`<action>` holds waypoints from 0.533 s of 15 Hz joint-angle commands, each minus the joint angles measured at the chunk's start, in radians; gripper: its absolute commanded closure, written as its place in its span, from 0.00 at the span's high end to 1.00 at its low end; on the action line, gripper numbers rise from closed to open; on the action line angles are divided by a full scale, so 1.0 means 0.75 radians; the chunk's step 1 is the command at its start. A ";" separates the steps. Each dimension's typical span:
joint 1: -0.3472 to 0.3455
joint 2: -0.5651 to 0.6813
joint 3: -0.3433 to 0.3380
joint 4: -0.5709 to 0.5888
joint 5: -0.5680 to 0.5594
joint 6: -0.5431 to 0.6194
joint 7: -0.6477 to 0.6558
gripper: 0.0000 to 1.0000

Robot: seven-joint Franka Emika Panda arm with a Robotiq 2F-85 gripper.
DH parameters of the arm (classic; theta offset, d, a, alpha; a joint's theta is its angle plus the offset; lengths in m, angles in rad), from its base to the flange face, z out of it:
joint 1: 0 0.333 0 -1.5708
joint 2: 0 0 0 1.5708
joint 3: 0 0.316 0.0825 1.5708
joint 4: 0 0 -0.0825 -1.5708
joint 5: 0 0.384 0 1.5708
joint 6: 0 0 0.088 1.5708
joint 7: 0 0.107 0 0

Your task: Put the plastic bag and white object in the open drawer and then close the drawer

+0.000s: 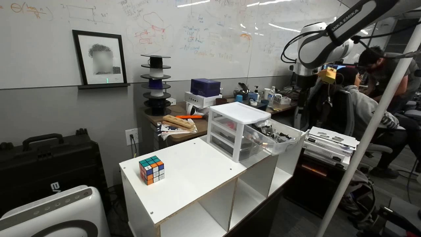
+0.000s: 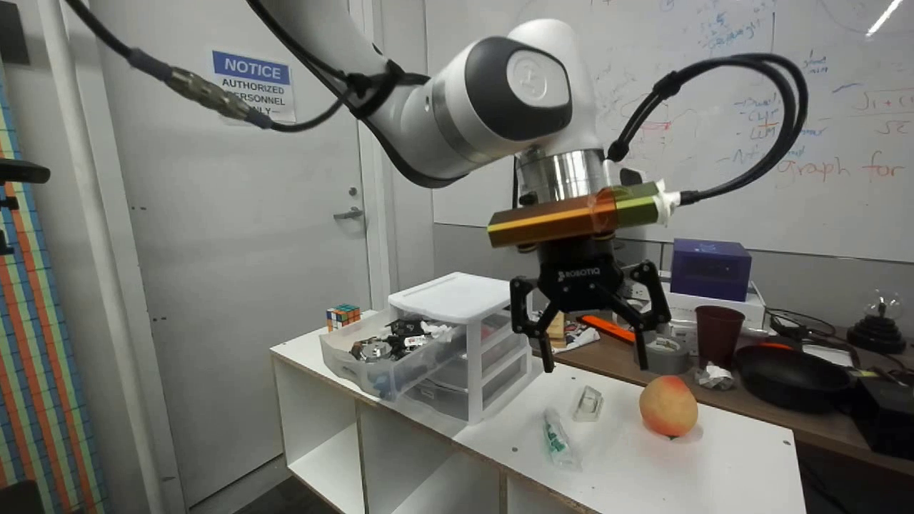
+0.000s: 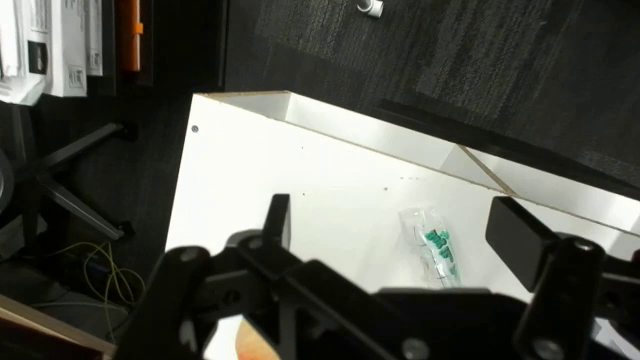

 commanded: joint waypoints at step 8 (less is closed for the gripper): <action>-0.108 0.278 0.184 0.160 0.143 0.103 -0.059 1.00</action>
